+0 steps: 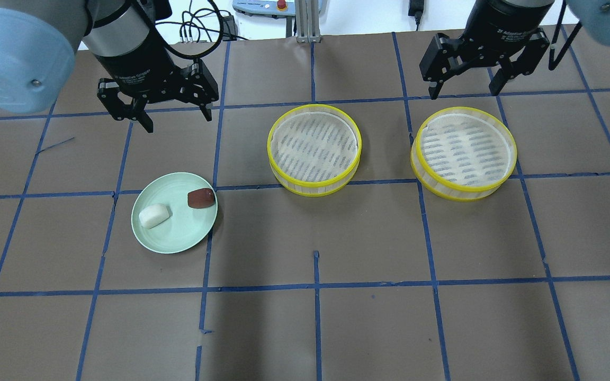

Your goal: Stack buns with steamer

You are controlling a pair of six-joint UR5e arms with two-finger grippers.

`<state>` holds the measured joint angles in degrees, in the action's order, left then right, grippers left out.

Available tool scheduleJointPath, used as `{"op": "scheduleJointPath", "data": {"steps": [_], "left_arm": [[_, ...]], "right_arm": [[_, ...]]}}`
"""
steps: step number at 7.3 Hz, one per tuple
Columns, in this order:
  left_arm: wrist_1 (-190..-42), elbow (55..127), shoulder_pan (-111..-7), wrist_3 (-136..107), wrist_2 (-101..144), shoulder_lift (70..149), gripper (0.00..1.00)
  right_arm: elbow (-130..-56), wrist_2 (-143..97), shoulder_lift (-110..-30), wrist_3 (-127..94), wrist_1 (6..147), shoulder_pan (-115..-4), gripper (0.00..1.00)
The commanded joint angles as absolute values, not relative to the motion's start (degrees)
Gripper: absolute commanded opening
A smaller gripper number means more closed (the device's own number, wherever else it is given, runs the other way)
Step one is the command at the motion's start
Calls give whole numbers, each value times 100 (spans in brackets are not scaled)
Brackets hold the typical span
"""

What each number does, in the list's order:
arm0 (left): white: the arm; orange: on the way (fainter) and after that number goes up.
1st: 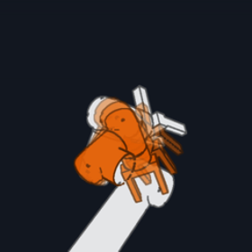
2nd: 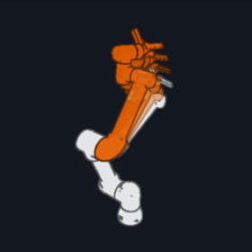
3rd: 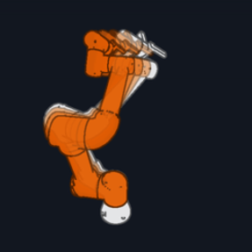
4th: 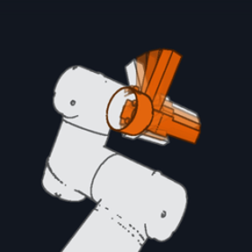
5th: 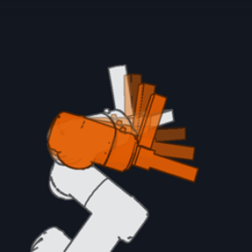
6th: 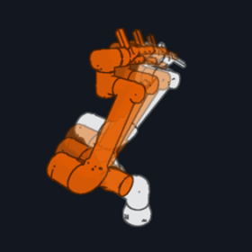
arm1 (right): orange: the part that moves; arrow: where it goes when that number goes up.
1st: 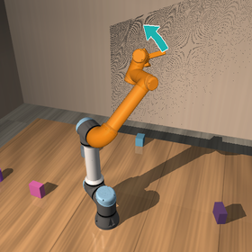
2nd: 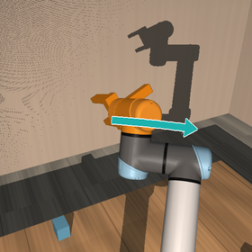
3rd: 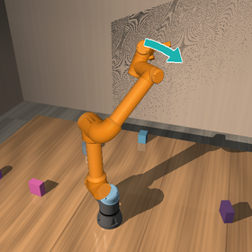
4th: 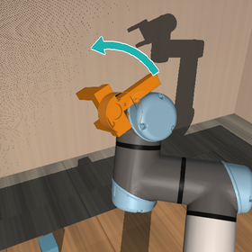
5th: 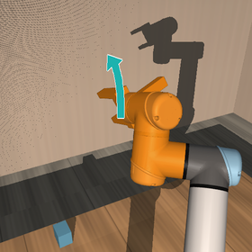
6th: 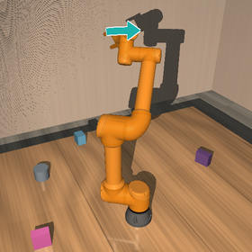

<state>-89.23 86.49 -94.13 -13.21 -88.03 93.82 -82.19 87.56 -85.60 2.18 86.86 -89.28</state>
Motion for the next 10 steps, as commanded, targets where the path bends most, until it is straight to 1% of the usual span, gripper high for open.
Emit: {"op": "scheduleJointPath", "data": {"steps": [1,3,4,5,7,9,10], "left_arm": [[-8921,8770,-9430,-1040,-8807,9326,100],[-8956,8824,-9317,110,-8833,9273,100],[-8956,8981,-9203,541,-8842,9264,100],[-8913,9322,-8767,971,-8833,9325,100],[-8072,10104,-8333,1885,-8859,9727,100],[-7570,10335,-8070,2204,-9455,10420,98],[-7437,10475,-7920,2424,-9448,10728,91]], "right_arm": [[-8131,8798,-8543,132,8684,-8895,100],[-8104,8789,-8525,132,8684,-8895,100],[-8130,8789,-8508,141,8657,-8886,100],[-8139,8693,-8525,149,8683,-8886,100],[-8331,8719,-8490,315,8736,-8773,100],[-8612,8684,-8481,352,8824,-8431,100],[-8787,8684,-8421,334,8946,-8342,100]]}}
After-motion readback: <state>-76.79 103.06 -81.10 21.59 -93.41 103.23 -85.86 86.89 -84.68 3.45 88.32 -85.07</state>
